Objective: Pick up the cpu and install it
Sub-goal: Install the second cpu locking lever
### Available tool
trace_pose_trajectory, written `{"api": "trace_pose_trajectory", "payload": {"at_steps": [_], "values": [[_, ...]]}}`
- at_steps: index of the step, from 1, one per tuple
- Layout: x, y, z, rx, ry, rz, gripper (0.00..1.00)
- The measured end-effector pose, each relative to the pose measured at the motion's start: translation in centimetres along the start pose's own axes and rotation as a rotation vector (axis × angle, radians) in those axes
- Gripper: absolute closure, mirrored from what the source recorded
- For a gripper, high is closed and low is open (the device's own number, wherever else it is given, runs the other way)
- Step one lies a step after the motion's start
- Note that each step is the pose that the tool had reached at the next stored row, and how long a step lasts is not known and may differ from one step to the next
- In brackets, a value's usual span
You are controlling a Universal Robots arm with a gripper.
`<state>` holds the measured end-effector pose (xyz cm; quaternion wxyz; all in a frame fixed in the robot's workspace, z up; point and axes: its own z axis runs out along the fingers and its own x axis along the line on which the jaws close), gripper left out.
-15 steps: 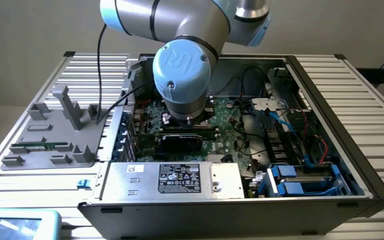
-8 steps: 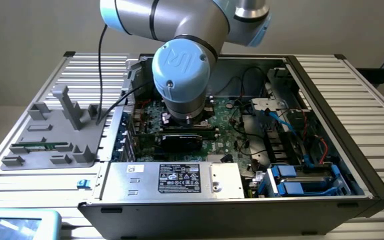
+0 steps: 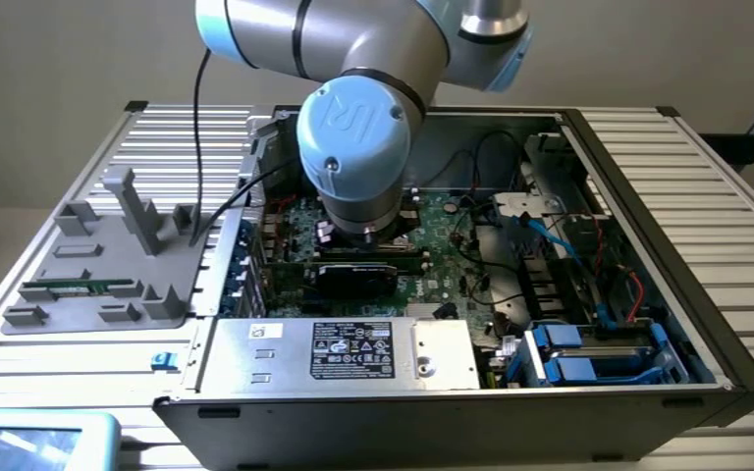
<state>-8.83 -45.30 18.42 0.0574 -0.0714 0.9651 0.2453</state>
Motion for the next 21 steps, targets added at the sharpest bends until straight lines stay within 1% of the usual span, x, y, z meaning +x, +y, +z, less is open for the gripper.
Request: {"api": "trace_pose_trajectory", "payload": {"at_steps": [9,21], "values": [[0.12,0.11,0.04,0.0006,0.0002,0.0,0.91],[0.31,0.24,0.08,0.0034,0.0007,0.0,0.91]]}}
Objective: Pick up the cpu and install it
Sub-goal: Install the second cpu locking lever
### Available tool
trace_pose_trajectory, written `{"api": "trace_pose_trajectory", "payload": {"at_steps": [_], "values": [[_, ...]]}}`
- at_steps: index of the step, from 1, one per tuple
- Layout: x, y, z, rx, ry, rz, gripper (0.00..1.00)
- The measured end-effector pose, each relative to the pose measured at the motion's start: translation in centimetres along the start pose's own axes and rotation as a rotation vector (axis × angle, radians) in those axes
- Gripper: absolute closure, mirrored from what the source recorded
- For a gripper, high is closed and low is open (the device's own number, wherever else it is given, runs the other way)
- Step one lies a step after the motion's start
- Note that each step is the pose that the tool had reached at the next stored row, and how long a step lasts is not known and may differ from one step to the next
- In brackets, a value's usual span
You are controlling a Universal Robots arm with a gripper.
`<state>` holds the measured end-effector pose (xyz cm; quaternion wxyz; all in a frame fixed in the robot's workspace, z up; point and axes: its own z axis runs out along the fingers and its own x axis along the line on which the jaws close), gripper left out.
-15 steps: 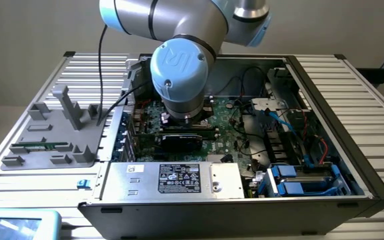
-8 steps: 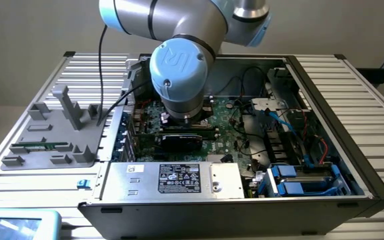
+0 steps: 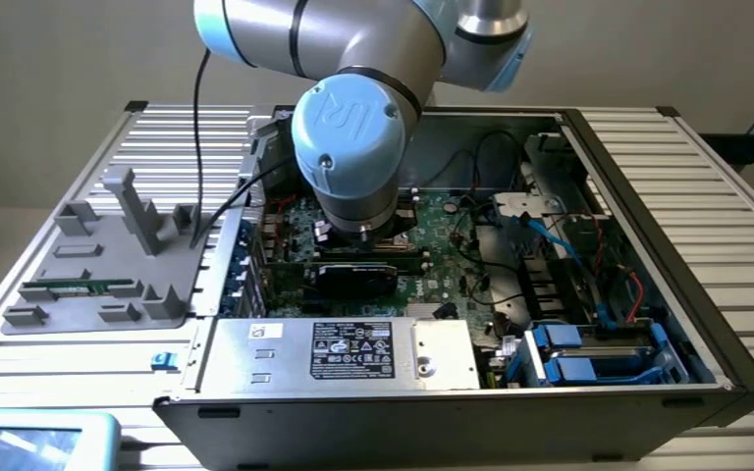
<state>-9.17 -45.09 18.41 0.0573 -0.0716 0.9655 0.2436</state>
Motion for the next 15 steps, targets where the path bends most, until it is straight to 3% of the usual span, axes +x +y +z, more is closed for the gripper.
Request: {"api": "trace_pose_trajectory", "payload": {"at_steps": [15], "values": [[0.02,0.02,0.19,0.0001,0.0,0.0,0.91]]}}
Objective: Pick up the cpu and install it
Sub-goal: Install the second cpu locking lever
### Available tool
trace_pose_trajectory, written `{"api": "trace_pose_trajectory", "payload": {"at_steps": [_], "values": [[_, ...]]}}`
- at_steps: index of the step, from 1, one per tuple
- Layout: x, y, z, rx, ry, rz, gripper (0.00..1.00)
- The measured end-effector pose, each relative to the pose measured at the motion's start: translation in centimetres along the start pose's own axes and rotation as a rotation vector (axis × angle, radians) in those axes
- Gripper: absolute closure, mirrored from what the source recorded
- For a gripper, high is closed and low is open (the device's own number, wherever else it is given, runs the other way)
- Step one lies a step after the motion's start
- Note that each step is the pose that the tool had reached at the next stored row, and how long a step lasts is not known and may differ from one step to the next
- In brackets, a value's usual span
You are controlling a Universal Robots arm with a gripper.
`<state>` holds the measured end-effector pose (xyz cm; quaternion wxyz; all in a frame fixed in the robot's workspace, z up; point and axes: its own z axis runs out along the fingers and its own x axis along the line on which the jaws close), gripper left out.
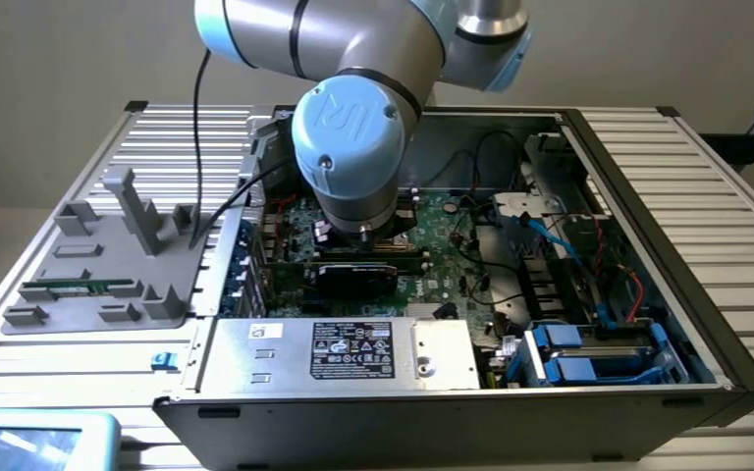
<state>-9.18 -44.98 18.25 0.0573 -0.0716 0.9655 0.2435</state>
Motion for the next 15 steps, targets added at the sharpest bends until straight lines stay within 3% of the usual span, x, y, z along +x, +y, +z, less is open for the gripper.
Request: {"api": "trace_pose_trajectory", "payload": {"at_steps": [15], "values": [[0.07,-0.18,0.33,0.0005,0.0001,0.0,0.91]]}}
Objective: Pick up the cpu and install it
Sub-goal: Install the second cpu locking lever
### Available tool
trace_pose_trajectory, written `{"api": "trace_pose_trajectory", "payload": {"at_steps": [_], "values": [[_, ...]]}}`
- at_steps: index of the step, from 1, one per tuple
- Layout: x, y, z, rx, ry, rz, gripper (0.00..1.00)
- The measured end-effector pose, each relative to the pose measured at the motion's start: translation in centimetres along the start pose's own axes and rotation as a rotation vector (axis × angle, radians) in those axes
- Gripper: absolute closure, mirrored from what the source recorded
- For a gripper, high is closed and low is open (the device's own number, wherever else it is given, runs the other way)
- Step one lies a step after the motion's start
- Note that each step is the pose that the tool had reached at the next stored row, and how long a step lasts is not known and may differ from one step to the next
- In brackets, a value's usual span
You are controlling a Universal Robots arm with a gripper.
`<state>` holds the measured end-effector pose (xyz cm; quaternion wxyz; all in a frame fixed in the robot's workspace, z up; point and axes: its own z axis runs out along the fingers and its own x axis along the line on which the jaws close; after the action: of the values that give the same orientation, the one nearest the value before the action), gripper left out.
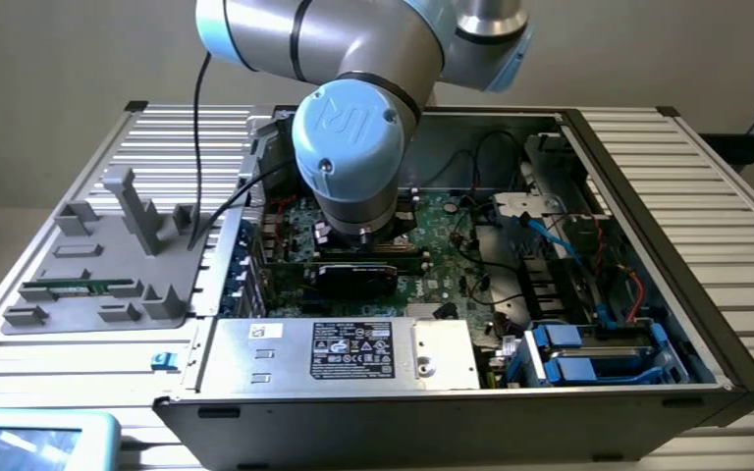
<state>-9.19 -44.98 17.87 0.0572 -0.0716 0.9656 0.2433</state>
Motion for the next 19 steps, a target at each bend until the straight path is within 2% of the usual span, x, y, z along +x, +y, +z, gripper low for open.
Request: {"api": "trace_pose_trajectory", "payload": {"at_steps": [19], "values": [[0.02,-0.19,-0.11,0.0072,0.0017,0.0,0.91]]}}
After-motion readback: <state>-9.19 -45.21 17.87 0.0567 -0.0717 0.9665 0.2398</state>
